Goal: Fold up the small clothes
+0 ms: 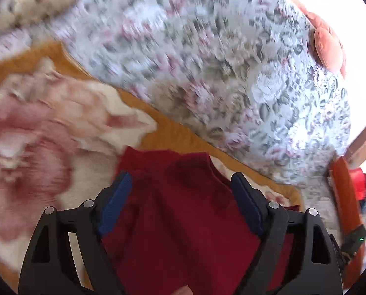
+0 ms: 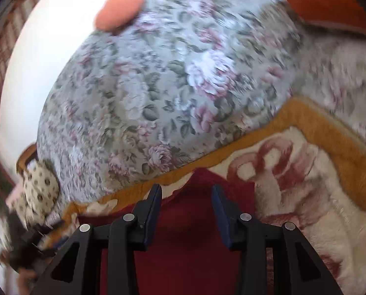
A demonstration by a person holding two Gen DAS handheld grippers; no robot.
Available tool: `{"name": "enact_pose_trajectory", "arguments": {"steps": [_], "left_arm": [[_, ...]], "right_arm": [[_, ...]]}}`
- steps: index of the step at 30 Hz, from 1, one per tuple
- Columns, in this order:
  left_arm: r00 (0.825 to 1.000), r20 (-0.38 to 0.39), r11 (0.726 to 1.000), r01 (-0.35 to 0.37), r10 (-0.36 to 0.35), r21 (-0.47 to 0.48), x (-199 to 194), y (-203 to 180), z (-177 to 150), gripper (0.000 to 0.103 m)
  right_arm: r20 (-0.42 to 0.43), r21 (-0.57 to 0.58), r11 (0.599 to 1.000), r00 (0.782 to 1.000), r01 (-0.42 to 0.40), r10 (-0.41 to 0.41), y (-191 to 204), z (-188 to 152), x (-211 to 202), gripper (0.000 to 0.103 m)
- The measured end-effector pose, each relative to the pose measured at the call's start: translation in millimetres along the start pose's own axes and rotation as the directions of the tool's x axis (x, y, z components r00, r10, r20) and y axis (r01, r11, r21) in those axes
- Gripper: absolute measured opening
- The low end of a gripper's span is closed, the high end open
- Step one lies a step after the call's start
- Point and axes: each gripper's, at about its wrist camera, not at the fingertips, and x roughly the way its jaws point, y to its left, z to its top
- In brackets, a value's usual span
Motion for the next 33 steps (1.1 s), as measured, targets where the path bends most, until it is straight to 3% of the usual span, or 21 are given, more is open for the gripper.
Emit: {"name": "enact_pose_trajectory", "arguments": {"steps": [2,5,8,11,15,18,22,24,26,27,30,33], "left_arm": [[0.999,0.041,1.000,-0.016,0.015,0.005,-27.6,-0.4,-13.6,0.083],[0.996,0.082,1.000,0.029,-0.028,-0.012,-56.9,1.6,-36.7,0.083],[0.996,0.075,0.999,0.041,-0.039,-0.023,-63.9,1.0,-52.4,0.083],[0.998,0.035,0.995,0.061,-0.059,-0.076,-65.9,1.2,-59.1,0.083],[0.996,0.088,1.000,0.015,-0.016,0.010,-83.1,-10.3,-61.1,0.083],[0.991,0.122,0.997,-0.066,0.061,0.039,-89.7,-16.6,-59.3,0.083],[0.999,0.044,0.997,-0.018,0.015,0.075,-85.2,-24.0,-70.8,0.083],[1.000,0.023,0.995,0.002,-0.004,0.099,-89.6,-30.4,-78.2,0.083],[1.000,0.022,0.990,0.012,-0.016,0.143,-101.6,-39.6,-84.2,0.083],[0.999,0.025,0.988,0.020,-0.024,0.152,-109.5,-42.8,-85.3,0.083],[0.996,0.044,0.985,0.066,-0.074,0.160,-138.2,-44.9,-87.7,0.083],[0.993,0.079,0.981,0.071,-0.087,0.182,-168.6,-30.8,-92.3,0.083]], "right_arm": [[-0.001,-0.071,0.997,0.999,0.032,-0.032,10.0,-4.8,-3.8,0.040],[-0.004,-0.222,0.968,0.993,0.115,-0.119,28.1,-19.8,-6.7,0.040],[-0.030,-0.271,0.956,0.992,0.112,-0.125,40.7,-31.7,-8.3,0.040],[-0.009,-0.370,0.917,0.986,0.150,-0.165,51.9,-44.8,-10.8,0.040],[0.025,-0.478,0.846,0.966,0.237,-0.257,50.7,-57.0,-7.8,0.040],[0.045,-0.452,0.844,0.952,0.289,-0.302,36.9,-55.6,-10.3,0.040],[0.064,-0.432,0.841,0.942,0.325,-0.331,31.2,-53.8,-11.4,0.040],[0.132,-0.450,0.804,0.919,0.389,-0.371,37.2,-54.0,-14.6,0.040],[0.204,-0.479,0.741,0.880,0.471,-0.428,44.8,-54.7,-18.5,0.040],[0.217,-0.464,0.738,0.870,0.490,-0.442,46.4,-52.2,-21.8,0.040],[0.228,-0.348,0.779,0.853,0.522,-0.469,53.8,-42.1,-36.2,0.042],[0.251,-0.304,0.814,0.866,0.495,-0.433,86.4,-43.1,-45.2,0.044]]}}
